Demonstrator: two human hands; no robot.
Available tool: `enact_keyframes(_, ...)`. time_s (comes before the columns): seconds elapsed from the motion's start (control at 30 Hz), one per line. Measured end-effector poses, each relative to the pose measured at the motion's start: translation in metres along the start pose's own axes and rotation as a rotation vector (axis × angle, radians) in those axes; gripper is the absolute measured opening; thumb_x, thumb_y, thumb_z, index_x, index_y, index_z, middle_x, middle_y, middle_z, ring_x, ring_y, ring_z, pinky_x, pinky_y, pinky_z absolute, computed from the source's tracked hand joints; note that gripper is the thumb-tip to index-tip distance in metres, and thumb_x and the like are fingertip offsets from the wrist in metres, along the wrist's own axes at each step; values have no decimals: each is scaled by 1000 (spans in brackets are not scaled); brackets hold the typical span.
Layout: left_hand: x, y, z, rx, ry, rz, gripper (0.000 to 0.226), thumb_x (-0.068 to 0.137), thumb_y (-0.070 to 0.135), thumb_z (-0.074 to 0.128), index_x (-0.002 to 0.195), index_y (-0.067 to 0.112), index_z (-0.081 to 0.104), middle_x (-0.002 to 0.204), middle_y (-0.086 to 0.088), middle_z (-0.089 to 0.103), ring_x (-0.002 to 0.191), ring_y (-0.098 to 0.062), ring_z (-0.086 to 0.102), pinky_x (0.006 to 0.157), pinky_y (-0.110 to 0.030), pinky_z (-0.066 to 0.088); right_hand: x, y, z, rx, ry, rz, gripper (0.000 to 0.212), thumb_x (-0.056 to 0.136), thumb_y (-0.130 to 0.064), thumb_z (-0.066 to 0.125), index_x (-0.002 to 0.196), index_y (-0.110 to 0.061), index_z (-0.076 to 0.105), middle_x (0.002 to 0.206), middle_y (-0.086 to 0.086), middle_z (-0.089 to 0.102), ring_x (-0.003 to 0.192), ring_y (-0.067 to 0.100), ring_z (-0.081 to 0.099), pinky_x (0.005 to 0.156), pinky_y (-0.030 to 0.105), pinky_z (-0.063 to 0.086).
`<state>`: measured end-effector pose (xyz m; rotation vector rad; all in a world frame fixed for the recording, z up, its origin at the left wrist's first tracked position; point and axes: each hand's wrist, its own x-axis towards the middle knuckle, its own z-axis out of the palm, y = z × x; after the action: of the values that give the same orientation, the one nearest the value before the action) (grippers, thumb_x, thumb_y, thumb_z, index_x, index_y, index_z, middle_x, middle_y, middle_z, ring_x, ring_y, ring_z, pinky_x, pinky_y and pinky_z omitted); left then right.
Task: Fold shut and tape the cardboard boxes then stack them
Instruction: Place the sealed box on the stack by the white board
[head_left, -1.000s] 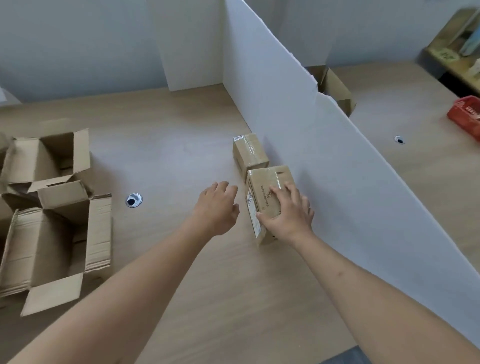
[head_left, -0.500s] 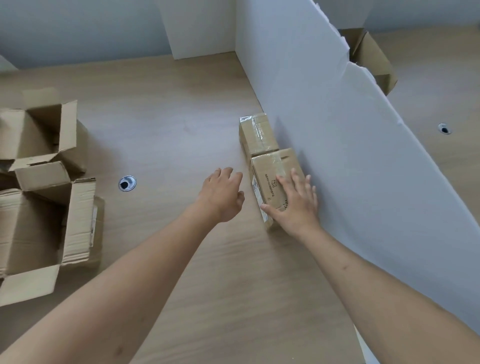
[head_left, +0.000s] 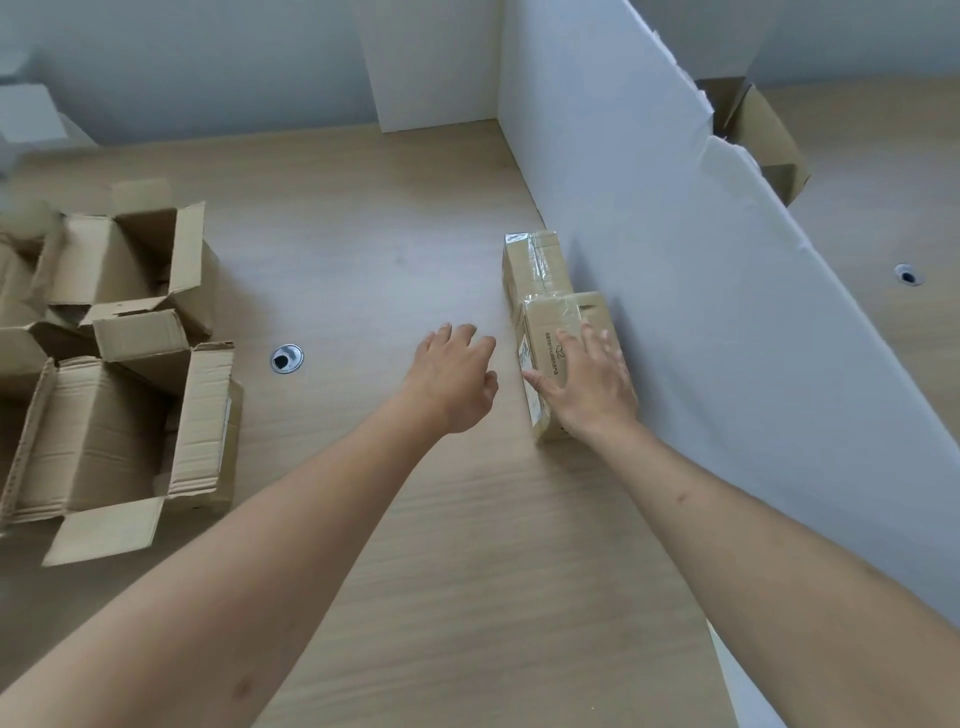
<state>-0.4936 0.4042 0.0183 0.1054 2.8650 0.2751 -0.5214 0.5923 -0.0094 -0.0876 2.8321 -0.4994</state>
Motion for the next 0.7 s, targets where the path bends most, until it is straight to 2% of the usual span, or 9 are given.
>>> enact_keyframes(0.1, -19, -7, -17, 1, 18, 27, 46, 104, 34, 45, 146, 15, 45, 157, -10, 38, 145, -33, 33, 121, -49, 23, -18, -20, -15, 59, 16, -72, 65, 97, -56, 56, 152, -26, 41, 166, 0, 28, 154, 23, 22, 121, 41, 28)
enact_keyframes(0.17, -35, -12, -26, -4, 25, 48, 47, 104, 34, 45, 147, 16, 44, 158, -9, 37, 146, -31, 33, 122, -50, 22, -35, -35, -26, 59, 34, -111, 59, 99, -50, 55, 151, -25, 44, 163, -1, 33, 151, 21, 29, 118, 41, 33)
enact_keyframes(0.43, -112, -37, -52, 5, 61, 101, 48, 105, 37, 44, 149, 19, 43, 159, -7, 36, 145, -28, 34, 122, -51, 20, -115, -91, -62, -55, 88, -219, 55, 100, -54, 50, 149, -28, 49, 165, 1, 32, 154, 21, 24, 122, 41, 27)
enact_keyframes(0.7, -187, -65, -83, 13, 195, 17, 44, 104, 38, 44, 143, 19, 48, 153, -5, 44, 136, -27, 44, 114, -44, 30, -174, -145, -86, -159, 102, -355, 58, 101, -60, 43, 150, -29, 48, 164, 0, 34, 152, 21, 27, 122, 40, 24)
